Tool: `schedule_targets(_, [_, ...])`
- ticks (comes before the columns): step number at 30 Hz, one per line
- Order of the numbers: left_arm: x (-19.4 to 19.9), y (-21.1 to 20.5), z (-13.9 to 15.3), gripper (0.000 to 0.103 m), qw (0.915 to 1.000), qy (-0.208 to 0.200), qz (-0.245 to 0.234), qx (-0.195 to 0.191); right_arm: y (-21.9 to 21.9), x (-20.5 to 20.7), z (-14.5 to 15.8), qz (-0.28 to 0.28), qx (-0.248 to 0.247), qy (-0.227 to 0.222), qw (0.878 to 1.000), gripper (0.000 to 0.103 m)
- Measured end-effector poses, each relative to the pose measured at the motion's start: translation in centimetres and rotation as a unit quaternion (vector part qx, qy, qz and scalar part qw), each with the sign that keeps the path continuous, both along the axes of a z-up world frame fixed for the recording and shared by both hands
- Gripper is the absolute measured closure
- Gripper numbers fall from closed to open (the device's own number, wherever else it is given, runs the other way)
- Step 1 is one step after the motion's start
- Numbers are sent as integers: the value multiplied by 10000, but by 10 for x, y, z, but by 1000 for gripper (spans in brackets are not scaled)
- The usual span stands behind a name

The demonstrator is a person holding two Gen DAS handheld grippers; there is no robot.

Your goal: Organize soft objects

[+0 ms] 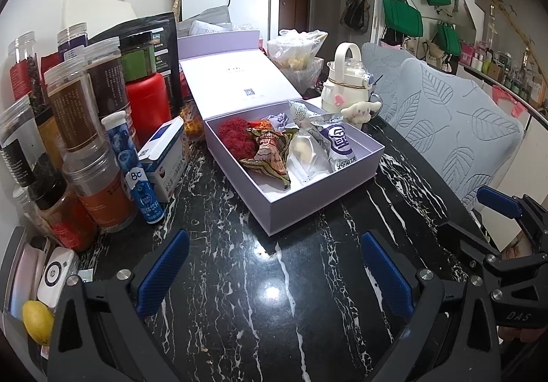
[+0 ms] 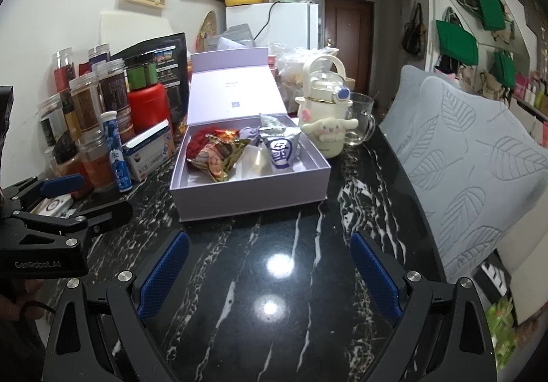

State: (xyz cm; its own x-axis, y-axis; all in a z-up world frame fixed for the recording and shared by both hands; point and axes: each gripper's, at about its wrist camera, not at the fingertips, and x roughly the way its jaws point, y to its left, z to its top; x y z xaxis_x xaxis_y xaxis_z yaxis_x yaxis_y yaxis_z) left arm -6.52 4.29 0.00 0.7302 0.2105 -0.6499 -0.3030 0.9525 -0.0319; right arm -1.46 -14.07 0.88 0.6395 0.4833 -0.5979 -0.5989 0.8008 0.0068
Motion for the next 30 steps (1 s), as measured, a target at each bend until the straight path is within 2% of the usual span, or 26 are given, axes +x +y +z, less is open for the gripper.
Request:
schedule_targets(11, [2,1,-4,1,9996,48,174,226,1,2,-3,-28,-62,-37,10000,7])
schedule_targets(30, [7,-5,8,1,9996,118,47,240,-8,2,4,-114,-41,-6,9999,7])
